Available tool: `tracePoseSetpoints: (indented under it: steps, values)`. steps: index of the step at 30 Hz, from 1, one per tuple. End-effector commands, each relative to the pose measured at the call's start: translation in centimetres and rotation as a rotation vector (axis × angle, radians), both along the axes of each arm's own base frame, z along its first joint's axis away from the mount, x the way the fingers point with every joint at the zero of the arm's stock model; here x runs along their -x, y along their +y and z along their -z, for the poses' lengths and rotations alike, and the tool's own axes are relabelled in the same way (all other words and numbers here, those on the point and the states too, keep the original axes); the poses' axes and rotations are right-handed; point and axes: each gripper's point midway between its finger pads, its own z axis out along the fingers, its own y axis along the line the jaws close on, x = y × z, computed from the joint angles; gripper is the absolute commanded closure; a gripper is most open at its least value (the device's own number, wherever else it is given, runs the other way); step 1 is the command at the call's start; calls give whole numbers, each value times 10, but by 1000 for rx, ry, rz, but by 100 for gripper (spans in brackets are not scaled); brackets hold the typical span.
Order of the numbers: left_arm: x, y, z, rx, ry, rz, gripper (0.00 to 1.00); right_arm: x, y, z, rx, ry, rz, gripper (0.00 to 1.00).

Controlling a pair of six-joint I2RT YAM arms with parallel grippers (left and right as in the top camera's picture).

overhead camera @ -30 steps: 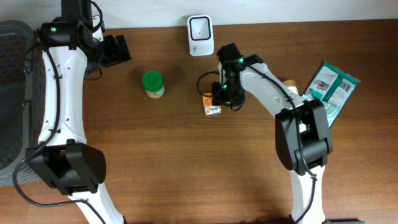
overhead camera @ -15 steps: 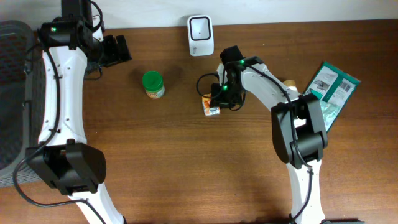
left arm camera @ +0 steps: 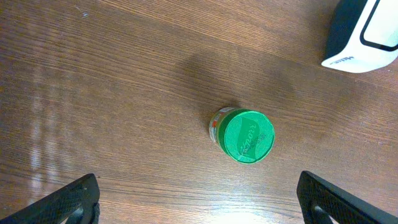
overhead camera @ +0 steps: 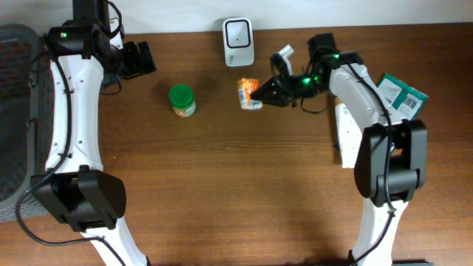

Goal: Scan the item barcode
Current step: 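Lift the orange packet with the right gripper toward the scanner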

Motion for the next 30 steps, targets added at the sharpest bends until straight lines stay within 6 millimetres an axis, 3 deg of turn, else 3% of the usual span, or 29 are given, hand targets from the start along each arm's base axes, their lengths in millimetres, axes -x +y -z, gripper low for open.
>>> tracePoseSetpoints:
  steps: [1,3,6,9,11,16,19,21,23,25,27,30]
  values:
    - [0,2,-7,-10,-18,0,1,15,-1,-60,-231,-43,-57,96]
    - [0,2,-7,-10,-18,0,1,22,-2,-77,-234,-67,-58,96]
    - [0,2,-7,-10,-18,0,1,36,-13,-119,-239,-157,-44,96]
    - [0,2,-7,-10,-18,0,1,49,-37,-162,-238,-258,5,96]
    - [0,2,-7,-10,-18,0,1,51,-48,-173,-235,-291,31,96]
    - [0,2,-7,-10,-18,0,1,48,-51,-170,-197,-308,52,96]
    - [0,2,-7,-10,-18,0,1,19,-54,-120,141,-266,197,96]
    - [0,2,-7,-10,-18,0,1,6,-59,-105,368,-290,276,96]
    - [0,2,-7,-10,-18,0,1,-4,-65,-110,578,-352,355,96]
    - [0,2,-7,-10,-18,0,1,-14,-68,-137,783,-462,433,96]
    - [0,2,-7,-10,-18,0,1,-26,-62,-152,868,-563,456,96]
    - [0,2,-7,-10,-18,0,1,-72,-42,-154,961,-792,455,96]
